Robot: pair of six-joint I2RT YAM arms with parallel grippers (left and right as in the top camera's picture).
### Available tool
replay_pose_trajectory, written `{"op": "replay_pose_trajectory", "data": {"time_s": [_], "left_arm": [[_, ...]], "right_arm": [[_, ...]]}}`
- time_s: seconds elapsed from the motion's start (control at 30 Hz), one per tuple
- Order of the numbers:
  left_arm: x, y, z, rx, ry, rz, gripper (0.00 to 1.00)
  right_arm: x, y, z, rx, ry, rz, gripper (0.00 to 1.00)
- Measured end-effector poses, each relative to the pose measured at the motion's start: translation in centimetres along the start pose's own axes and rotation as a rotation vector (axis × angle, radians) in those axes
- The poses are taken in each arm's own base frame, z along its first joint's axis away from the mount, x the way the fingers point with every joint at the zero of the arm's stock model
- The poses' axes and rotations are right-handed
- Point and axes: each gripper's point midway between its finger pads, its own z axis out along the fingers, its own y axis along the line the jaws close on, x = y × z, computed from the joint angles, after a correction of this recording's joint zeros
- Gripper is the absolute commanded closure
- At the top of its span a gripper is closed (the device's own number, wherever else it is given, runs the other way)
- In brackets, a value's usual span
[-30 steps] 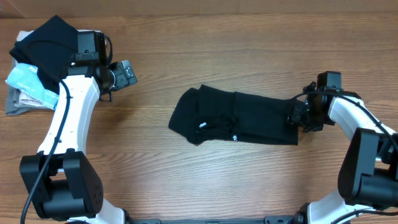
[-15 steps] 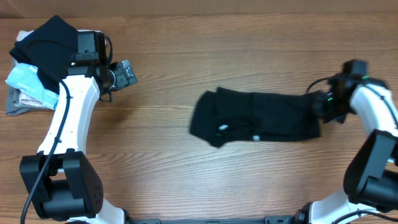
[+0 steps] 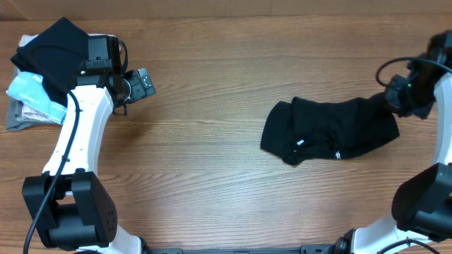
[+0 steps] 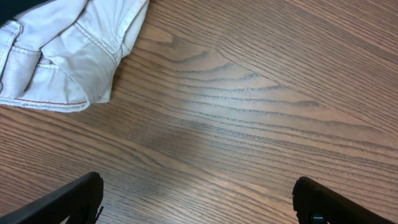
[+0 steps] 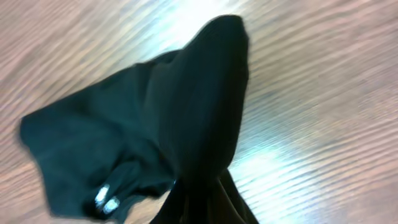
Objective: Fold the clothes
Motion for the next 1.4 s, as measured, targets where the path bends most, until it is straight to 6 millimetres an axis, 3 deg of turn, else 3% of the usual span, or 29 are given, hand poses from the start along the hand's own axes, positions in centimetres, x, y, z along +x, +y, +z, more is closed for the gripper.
{"op": "replay_pose_trajectory", "data": {"time_s": [0.2, 0.5, 0.87, 1.03, 1.1, 1.17, 1.3, 1.4], "left_arm": [[0.0, 0.0, 0.0, 0.0, 0.0, 0.0, 0.0], [0.0, 0.0, 0.0, 0.0, -0.001, 0.0, 0.0], [0.0, 0.0, 0.0, 0.0, 0.0, 0.0, 0.0], [0.0, 0.0, 0.0, 0.0, 0.0, 0.0, 0.0], [0.0, 0.0, 0.0, 0.0, 0.0, 0.0, 0.0], [0.0, 0.0, 0.0, 0.0, 0.0, 0.0, 0.0], [0.0, 0.0, 0.0, 0.0, 0.0, 0.0, 0.0], [0.0, 0.0, 0.0, 0.0, 0.0, 0.0, 0.0]], "right_arm": [[2.5, 5.7, -0.7, -0.083, 0.066, -0.126, 0.96], [5.5, 12.2, -0.1, -0.128, 0.102, -0.252, 0.95], [9.4, 17.1, 6.5, -0.178, 0.129, -0.285, 0.94], [11.3, 19.3, 7.7, -0.246, 0.162, -0.274, 0.94], [11.5, 19.8, 7.7, -0.26, 0.164, -0.263, 0.82], [11.6, 20.4, 7.6, -0.276, 0.164, -0.254, 0.76], [12.0, 21.2, 7.5, -0.308, 0.176, -0.253, 0.46], [12.5, 22.5, 7.0, -0.384, 0.195, -0.28, 0.39]]}}
